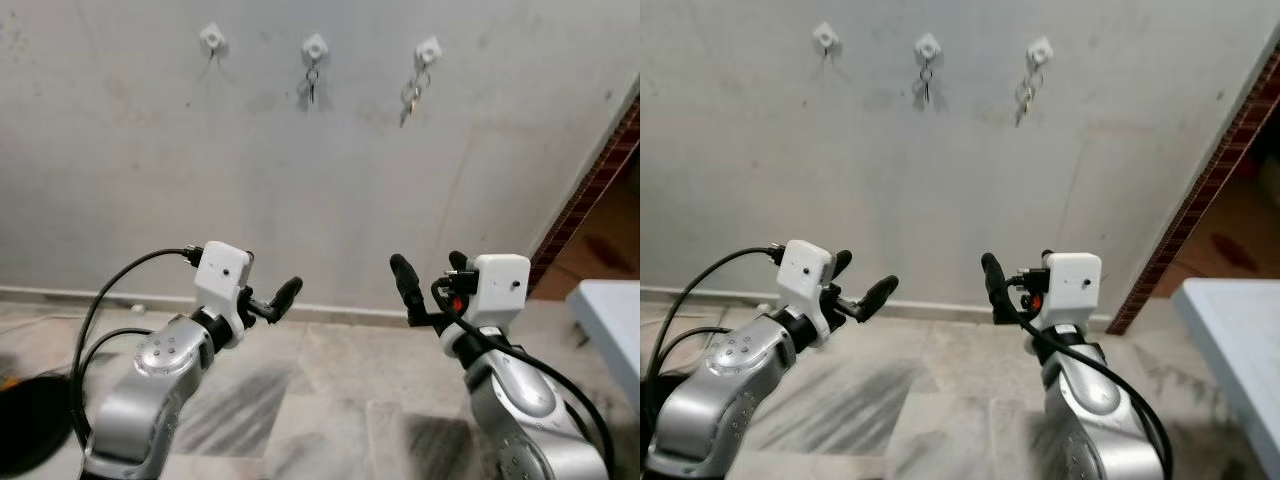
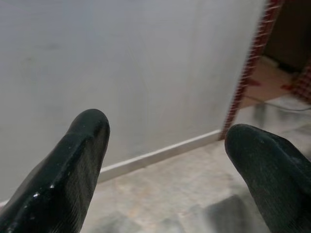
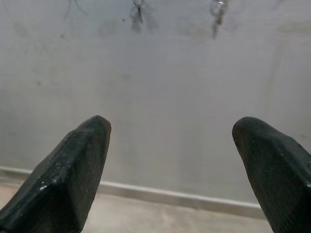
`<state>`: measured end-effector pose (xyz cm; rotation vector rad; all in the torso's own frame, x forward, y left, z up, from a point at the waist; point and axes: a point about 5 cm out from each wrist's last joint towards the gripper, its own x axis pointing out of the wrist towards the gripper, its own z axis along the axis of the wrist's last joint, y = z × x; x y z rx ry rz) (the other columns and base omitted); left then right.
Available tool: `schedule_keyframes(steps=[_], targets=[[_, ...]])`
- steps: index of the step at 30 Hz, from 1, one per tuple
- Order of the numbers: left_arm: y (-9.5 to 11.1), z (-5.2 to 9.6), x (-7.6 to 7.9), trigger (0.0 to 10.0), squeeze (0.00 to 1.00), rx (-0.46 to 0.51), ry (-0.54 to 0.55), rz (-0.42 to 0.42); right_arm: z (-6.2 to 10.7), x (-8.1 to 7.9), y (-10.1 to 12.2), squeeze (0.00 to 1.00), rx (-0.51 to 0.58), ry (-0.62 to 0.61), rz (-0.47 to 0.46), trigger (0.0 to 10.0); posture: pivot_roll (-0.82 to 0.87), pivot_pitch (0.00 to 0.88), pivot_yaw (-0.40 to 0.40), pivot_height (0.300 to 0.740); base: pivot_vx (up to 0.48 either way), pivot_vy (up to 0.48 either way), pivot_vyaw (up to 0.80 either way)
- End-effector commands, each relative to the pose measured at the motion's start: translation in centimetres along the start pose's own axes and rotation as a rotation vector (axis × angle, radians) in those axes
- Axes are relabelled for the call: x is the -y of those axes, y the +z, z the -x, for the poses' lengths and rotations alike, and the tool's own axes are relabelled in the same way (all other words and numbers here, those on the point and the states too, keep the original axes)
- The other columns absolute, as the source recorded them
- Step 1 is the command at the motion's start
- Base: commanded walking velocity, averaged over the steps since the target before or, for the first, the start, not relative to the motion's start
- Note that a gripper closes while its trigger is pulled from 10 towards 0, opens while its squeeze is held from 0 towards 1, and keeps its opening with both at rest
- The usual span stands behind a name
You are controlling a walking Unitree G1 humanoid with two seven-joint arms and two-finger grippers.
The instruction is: Hang keys on a hook
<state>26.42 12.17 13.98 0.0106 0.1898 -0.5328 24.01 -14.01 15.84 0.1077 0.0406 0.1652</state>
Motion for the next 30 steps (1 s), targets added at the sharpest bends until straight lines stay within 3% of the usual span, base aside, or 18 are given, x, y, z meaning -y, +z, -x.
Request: schedule_keyframes(steps=[1,8,19,30], targets=[[0.3,0.0,-0.3,10.0,0.0,0.006,0.004,-0.022,-0.1,0.0,0.4,0.0,0.018,-0.007,-0.001,10.0,0.12,0.0,-0.017,0.74,-0.27,0.0,0.0],[0.4,-0.1,-0.4,10.0,0.0,0.014,0.011,-0.03,-0.3,0.0,0.4,0.0,0.018,-0.007,0.004,10.0,0.12,0.0,-0.02,0.74,-0.075,0.0,0.0],[2.2,-2.4,-2.0,10.0,0.0,0.084,0.086,-0.012,-1.2,-0.3,1.0,0.0,0.039,0.0,0.013,10.0,0.1,0.0,-0.01,0.74,0.0,0.0,-0.73],[1.0,-3.3,-0.7,10.0,0.0,0.065,0.078,-0.027,-1.8,-0.4,1.4,0.0,0.056,-0.001,0.031,10.0,0.08,0.0,-0.018,0.74,0.0,0.0,-0.77]])
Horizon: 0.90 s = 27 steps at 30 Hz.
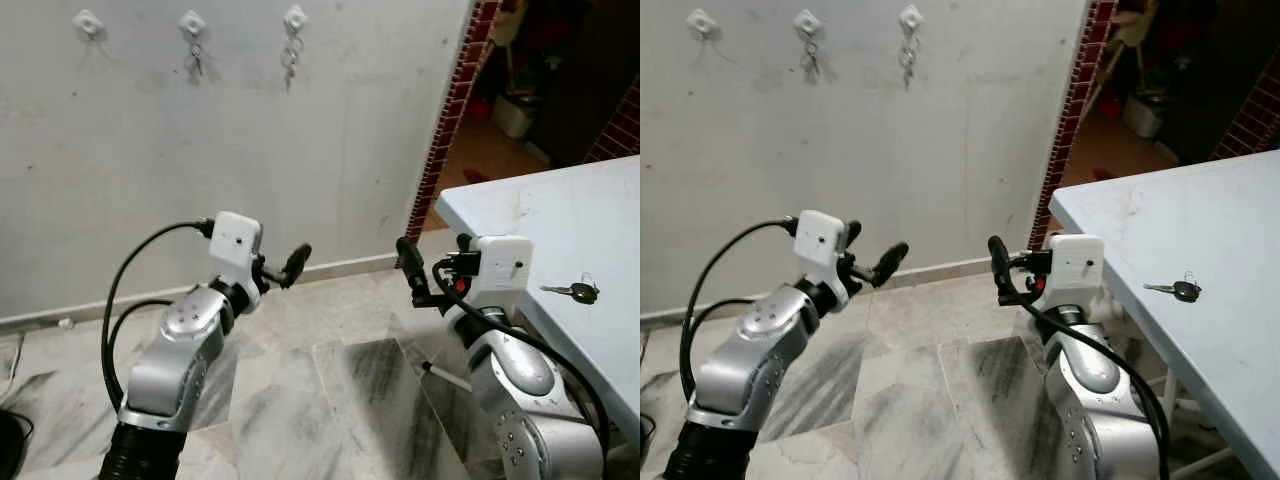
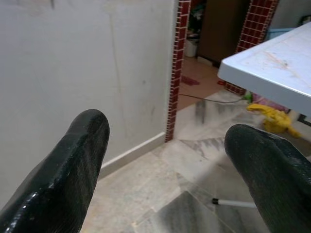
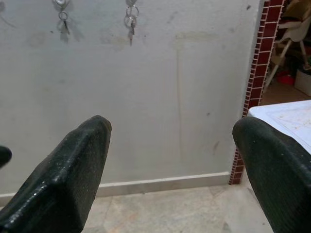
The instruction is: Hang keys on a hook
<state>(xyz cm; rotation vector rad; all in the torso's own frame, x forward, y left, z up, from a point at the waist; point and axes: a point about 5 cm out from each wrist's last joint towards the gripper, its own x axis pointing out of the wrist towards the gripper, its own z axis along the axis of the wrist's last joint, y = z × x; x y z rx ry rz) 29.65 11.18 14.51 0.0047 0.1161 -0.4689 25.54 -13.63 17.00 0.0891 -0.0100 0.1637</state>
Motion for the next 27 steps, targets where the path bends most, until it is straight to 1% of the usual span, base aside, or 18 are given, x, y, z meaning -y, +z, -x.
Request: schedule_keyframes(steps=[1,4,5,6,7,8,9,11,16,18,19,21,27], targets=[[-0.2,-0.1,0.1,10.0,0.0,-0.007,0.013,-0.02,-0.3,-0.1,0.2,0.0,0.007,-0.002,0.008,10.0,0.08,0.0,-0.018,0.74,0.0,0.0,-0.77],[-0.5,-0.3,0.4,10.0,0.0,-0.005,0.024,-0.064,-0.3,-0.1,0.1,0.0,0.005,-0.005,0.01,10.0,0.07,0.0,-0.022,0.74,0.0,0.0,-0.77],[-0.4,-0.3,0.4,10.0,0.0,0.016,0.028,-0.067,-0.3,-0.1,0.1,0.0,0.004,-0.007,0.015,10.0,0.07,0.0,-0.022,0.74,0.0,0.0,-0.77],[-0.5,-0.4,0.4,10.0,0.0,0.032,0.03,-0.058,-0.4,-0.1,0.1,0.0,0.004,-0.007,0.029,10.0,0.06,0.0,-0.022,0.74,0.0,0.0,-0.77],[-0.5,-0.4,0.4,10.0,0.0,0.032,0.03,-0.058,-0.4,-0.1,0.1,0.0,0.004,-0.007,0.029,10.0,0.06,0.0,-0.022,0.74,0.0,0.0,-0.77],[-0.6,-0.7,0.4,10.0,0.0,0.02,0.035,-0.042,-0.5,-0.1,0.2,0.0,0.005,-0.009,0.048,10.0,0.06,0.0,-0.022,0.74,0.0,0.0,-0.77],[-0.6,-0.8,0.3,10.0,0.0,0.02,0.038,-0.042,-0.5,-0.1,0.2,0.0,0.005,-0.01,0.049,10.0,0.06,0.0,-0.022,0.74,0.0,0.0,-0.77],[-0.6,-1.0,0.6,10.0,0.0,0.016,0.026,-0.005,-0.6,0.0,0.2,0.0,0.004,-0.012,0.055,10.0,0.06,0.0,-0.023,0.74,0.0,0.0,-0.77],[-0.5,-1.2,0.9,10.0,0.0,0.026,0.007,0.01,-0.6,0.0,0.2,0.0,0.002,-0.014,0.064,10.0,0.05,0.0,-0.027,0.74,0.0,0.0,-0.77],[-0.7,-1.2,0.9,10.0,0.0,0.023,-0.005,0.035,-0.6,0.0,0.3,0.0,0.009,-0.01,0.052,10.0,0.05,0.0,-0.028,0.74,0.0,0.0,-0.77],[-0.8,-1.1,1.0,10.0,0.0,0.021,-0.014,0.052,-0.5,-0.1,0.4,0.0,0.019,-0.003,0.053,10.0,0.05,0.0,-0.029,0.74,0.0,0.0,0.0],[-0.8,-1.1,0.9,10.0,0.0,0.018,-0.006,0.03,-0.5,-0.1,0.4,0.0,0.018,-0.001,0.057,10.0,0.05,0.0,-0.03,0.74,0.0,0.0,0.0],[-1.0,-1.0,1.0,10.0,0.0,0.008,-0.022,0.041,-0.4,-0.1,0.4,0.0,0.013,0.0,0.062,10.0,0.05,0.0,-0.033,0.74,0.0,0.0,0.0]])
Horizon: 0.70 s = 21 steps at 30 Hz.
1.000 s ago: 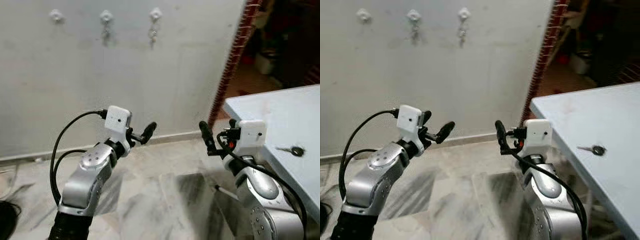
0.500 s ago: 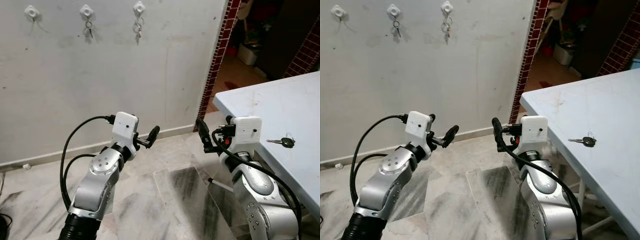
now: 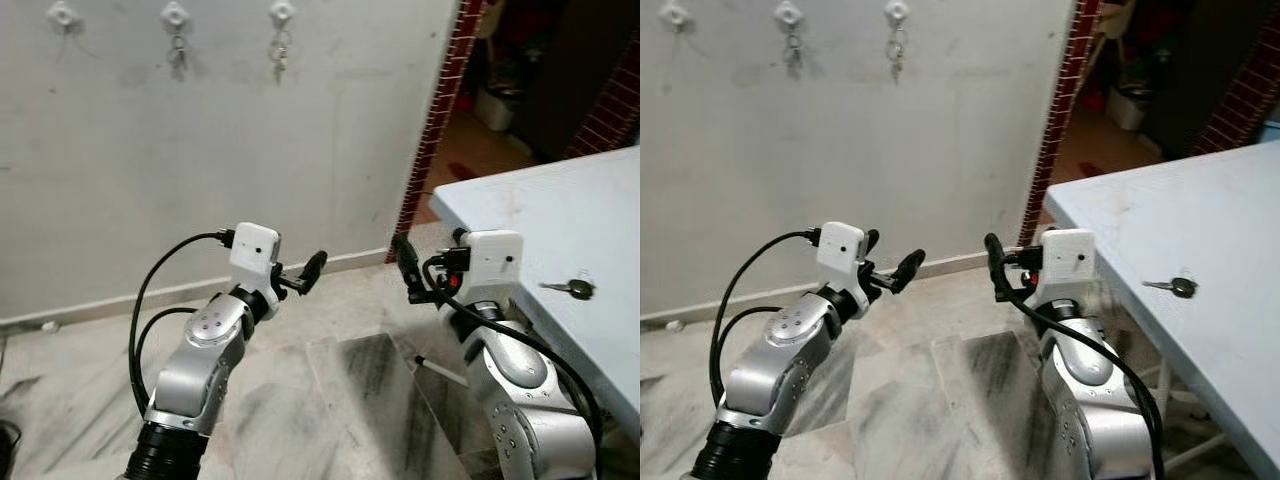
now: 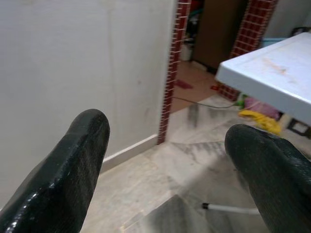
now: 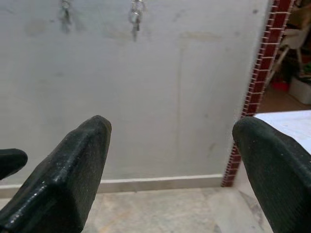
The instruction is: Hang keys on a hook
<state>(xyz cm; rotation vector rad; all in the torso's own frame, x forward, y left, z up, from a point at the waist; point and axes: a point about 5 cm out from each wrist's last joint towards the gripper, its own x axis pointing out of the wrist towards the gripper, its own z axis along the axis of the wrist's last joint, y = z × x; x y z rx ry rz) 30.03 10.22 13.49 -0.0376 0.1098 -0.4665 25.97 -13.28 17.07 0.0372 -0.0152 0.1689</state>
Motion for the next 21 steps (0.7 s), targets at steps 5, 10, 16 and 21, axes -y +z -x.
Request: schedule_keyframes(steps=[5,10,16,21], targets=[[-0.08,-0.07,0.31,10.0,0.0,-0.006,-0.028,0.011,0.17,0.26,0.23,0.0,0.007,-0.006,0.015,10.0,0.05,0.0,-0.034,0.74,0.0,-0.292,0.0],[-0.03,-0.11,0.41,10.0,0.0,-0.004,-0.031,0.014,0.18,0.28,0.17,0.0,0.003,-0.005,0.018,10.0,0.05,0.0,-0.036,0.74,0.0,-0.406,0.0],[0.01,-0.09,0.38,10.0,0.0,-0.002,-0.032,0.018,0.12,0.29,0.14,0.0,0.001,-0.004,0.019,10.0,0.05,0.0,-0.037,0.74,0.0,-0.445,0.0],[0.05,-0.11,0.31,10.0,0.0,-0.001,-0.032,0.019,0.08,0.22,0.05,0.0,-0.001,-0.003,0.017,10.0,0.05,0.0,-0.035,0.74,0.0,-0.445,0.0]])
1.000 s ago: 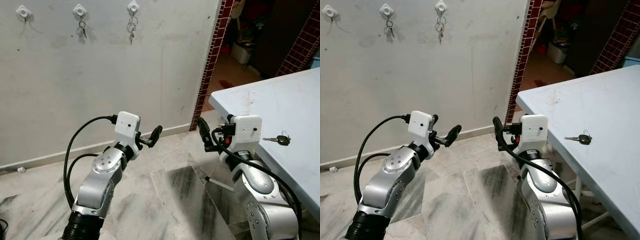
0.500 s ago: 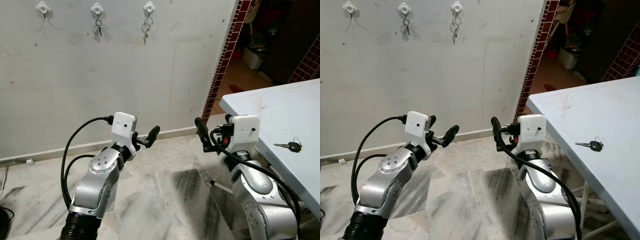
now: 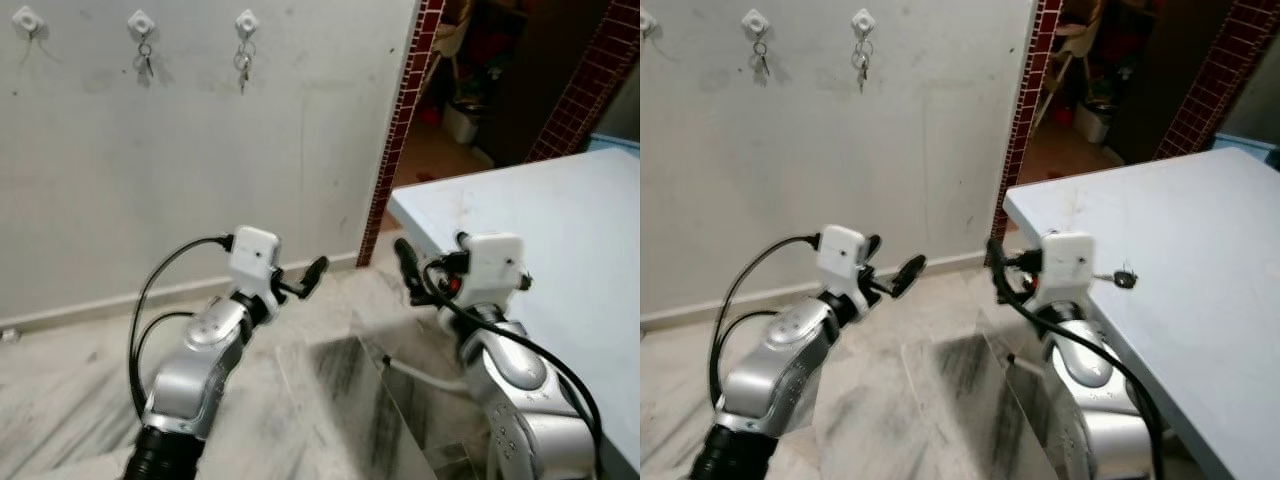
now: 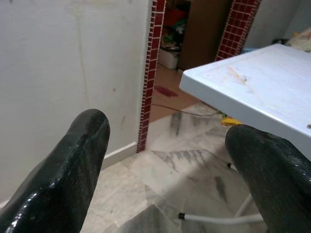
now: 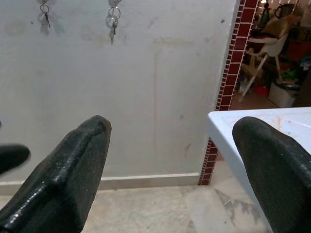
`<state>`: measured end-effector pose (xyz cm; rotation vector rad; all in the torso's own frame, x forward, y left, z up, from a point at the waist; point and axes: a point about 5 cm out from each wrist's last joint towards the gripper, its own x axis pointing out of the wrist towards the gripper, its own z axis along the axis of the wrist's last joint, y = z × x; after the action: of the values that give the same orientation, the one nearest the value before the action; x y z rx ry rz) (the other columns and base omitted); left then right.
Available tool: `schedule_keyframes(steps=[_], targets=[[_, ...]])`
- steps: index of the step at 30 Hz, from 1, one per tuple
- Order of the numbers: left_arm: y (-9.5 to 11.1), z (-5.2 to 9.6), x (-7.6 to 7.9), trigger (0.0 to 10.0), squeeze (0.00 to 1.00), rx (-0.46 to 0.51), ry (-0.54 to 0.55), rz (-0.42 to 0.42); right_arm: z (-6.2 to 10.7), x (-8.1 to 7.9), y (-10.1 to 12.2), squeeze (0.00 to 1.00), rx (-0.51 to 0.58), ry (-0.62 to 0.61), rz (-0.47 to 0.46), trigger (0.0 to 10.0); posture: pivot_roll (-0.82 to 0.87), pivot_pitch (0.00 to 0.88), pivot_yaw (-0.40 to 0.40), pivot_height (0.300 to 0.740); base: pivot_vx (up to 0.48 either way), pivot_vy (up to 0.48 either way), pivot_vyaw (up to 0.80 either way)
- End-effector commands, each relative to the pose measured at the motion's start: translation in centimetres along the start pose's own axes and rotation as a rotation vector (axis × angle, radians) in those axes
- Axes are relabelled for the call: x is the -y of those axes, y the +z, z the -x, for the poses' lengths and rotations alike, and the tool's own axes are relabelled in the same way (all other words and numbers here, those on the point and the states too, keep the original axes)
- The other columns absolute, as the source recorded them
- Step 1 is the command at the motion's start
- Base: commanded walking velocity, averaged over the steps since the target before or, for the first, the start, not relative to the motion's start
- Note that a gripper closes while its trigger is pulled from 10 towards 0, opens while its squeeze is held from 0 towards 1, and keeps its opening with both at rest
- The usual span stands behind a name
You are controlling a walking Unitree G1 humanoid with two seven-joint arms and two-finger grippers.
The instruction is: Hang keys on a hook
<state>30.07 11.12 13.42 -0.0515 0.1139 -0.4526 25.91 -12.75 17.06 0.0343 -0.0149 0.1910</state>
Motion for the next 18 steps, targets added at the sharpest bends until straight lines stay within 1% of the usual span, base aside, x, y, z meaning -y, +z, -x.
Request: schedule_keyframes(steps=[1,4,9,12,18], targets=[[0.1,-0.46,1.15,10.0,0.0,0.0,-0.045,0.004,0.13,0.77,0.08,0.0,-0.001,-0.026,0.014,10.0,0.05,0.0,-0.035,0.74,0.0,-0.442,0.0],[0.1,-0.46,1.09,10.0,0.0,-0.002,-0.044,0.002,0.11,0.75,0.05,0.0,-0.001,-0.028,0.013,10.0,0.05,0.0,-0.033,0.74,0.0,-0.444,0.0],[0.14,-0.45,0.98,10.0,0.0,-0.003,-0.045,0.0,0.08,0.74,-0.02,0.0,-0.002,-0.031,0.011,10.0,0.05,0.0,-0.031,0.74,0.0,-0.35,0.0],[0.04,-0.48,0.78,10.0,0.0,-0.01,-0.022,0.022,0.07,0.76,-0.11,0.0,-0.004,-0.033,0.011,10.0,0.05,0.0,-0.031,0.74,0.0,0.0,0.0],[0.11,-0.51,0.74,10.0,0.0,-0.008,-0.023,0.038,-0.01,0.83,-0.15,0.0,-0.004,-0.045,0.015,10.0,0.05,0.0,-0.03,0.74,0.0,0.0,0.0]])
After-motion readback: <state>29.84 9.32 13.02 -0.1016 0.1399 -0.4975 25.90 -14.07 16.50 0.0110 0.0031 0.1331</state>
